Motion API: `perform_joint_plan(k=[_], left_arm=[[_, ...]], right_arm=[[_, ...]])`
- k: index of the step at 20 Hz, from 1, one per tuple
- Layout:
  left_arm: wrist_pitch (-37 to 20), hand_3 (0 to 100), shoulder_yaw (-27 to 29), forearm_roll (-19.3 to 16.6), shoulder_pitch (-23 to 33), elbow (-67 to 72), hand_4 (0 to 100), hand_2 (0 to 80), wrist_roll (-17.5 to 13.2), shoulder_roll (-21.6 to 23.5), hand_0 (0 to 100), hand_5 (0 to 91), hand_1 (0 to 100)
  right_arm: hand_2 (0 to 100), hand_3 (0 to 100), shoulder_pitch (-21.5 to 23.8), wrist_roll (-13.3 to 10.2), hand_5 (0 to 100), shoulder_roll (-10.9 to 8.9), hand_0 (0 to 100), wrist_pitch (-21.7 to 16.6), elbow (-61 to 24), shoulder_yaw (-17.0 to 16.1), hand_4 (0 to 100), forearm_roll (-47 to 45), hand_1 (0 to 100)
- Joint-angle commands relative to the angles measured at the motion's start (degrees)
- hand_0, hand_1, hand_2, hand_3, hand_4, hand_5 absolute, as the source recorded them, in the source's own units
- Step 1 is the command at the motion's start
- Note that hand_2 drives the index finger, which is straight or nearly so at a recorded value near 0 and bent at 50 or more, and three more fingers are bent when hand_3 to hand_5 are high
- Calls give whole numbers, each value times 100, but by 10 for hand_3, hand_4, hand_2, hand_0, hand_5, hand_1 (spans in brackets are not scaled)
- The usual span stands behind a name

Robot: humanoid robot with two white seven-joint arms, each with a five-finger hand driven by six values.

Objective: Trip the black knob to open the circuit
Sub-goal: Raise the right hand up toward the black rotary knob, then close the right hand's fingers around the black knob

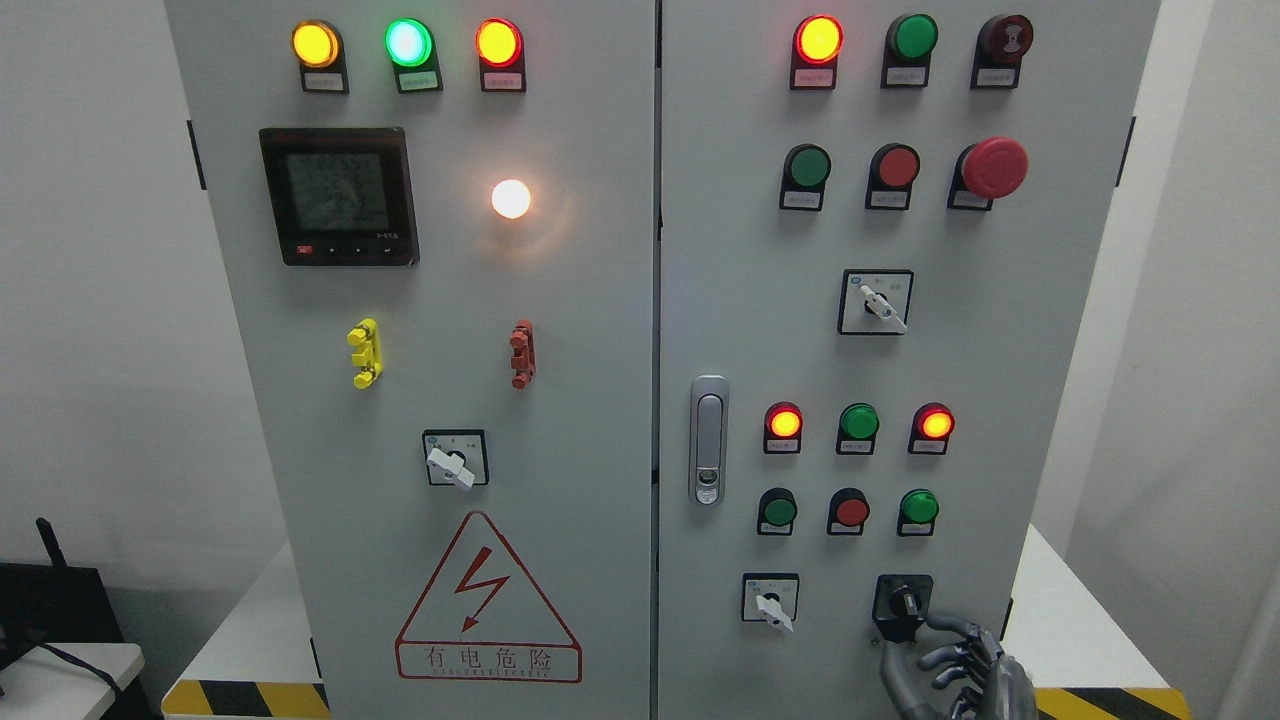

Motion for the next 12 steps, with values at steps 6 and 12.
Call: perform_joint_plan(k=[6, 12], left_arm=[[4, 0, 0, -193, -44, 0, 0, 0, 4, -6, 120, 0, 389], [4, 0, 0, -193, -44, 0, 0, 0, 4, -6, 120, 0, 389]], right_arm=[[403, 716, -139, -12, 961, 47, 164, 107, 24, -122, 814, 0, 797], [417, 719, -157, -39, 962, 56, 157, 107, 24, -113, 820, 0, 806]])
